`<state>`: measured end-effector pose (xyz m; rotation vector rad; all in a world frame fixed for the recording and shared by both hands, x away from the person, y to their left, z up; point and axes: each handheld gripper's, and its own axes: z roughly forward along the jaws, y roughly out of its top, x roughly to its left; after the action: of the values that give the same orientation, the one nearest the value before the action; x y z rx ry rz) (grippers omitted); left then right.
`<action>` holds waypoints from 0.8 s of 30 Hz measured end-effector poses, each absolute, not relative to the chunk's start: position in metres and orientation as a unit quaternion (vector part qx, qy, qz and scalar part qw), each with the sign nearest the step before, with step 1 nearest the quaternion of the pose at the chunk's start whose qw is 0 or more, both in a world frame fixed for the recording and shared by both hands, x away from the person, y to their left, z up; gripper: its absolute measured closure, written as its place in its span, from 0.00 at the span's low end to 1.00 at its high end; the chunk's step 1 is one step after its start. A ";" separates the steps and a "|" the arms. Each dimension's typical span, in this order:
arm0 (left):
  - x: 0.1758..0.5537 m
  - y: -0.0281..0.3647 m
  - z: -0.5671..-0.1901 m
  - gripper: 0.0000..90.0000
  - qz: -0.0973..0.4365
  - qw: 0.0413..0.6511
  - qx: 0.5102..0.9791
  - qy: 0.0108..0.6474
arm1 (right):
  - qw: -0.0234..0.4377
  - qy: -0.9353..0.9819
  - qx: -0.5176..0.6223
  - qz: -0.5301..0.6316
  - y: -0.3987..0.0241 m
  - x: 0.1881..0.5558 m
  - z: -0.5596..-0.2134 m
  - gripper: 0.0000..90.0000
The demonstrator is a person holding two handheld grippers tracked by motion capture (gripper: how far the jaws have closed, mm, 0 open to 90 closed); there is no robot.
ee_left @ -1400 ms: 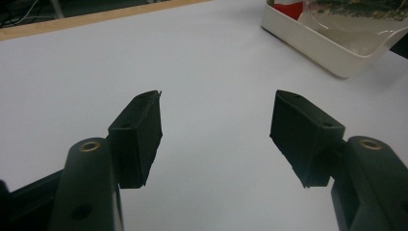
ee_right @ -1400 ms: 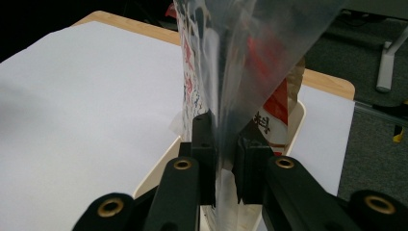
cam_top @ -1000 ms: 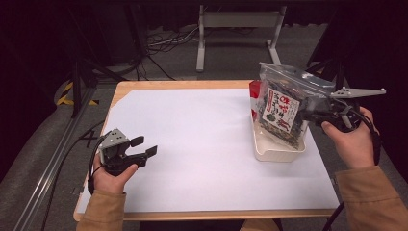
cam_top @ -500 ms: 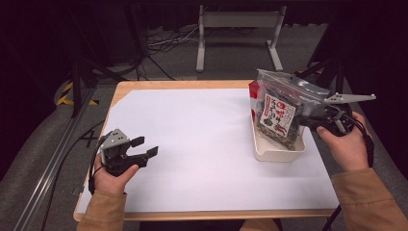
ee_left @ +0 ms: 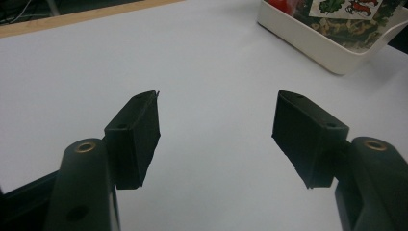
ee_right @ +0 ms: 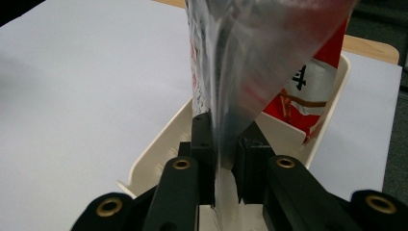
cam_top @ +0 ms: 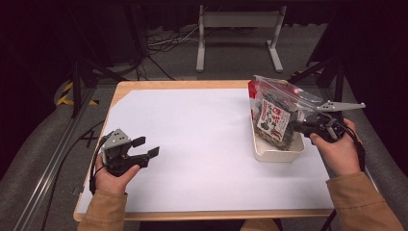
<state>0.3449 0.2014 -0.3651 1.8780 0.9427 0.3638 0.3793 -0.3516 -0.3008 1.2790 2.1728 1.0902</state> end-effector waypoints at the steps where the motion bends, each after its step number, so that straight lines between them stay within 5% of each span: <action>1: 0.345 0.201 -0.365 0.38 0.149 0.483 0.771 0.387 | 0.196 0.776 0.457 0.389 -0.352 0.379 -0.301 0.89; 16: 0.345 0.204 -0.367 0.36 0.146 0.479 0.774 0.388 | 0.206 0.757 0.465 0.411 -0.366 0.378 -0.306 0.85; 24: 0.340 0.206 -0.368 0.34 0.144 0.482 0.776 0.380 | 0.240 0.742 0.451 0.434 -0.371 0.362 -0.301 0.65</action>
<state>0.3404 0.2058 -0.3678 1.8914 0.9259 0.3509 0.3625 -0.3714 -0.3008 1.2343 2.0313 1.1885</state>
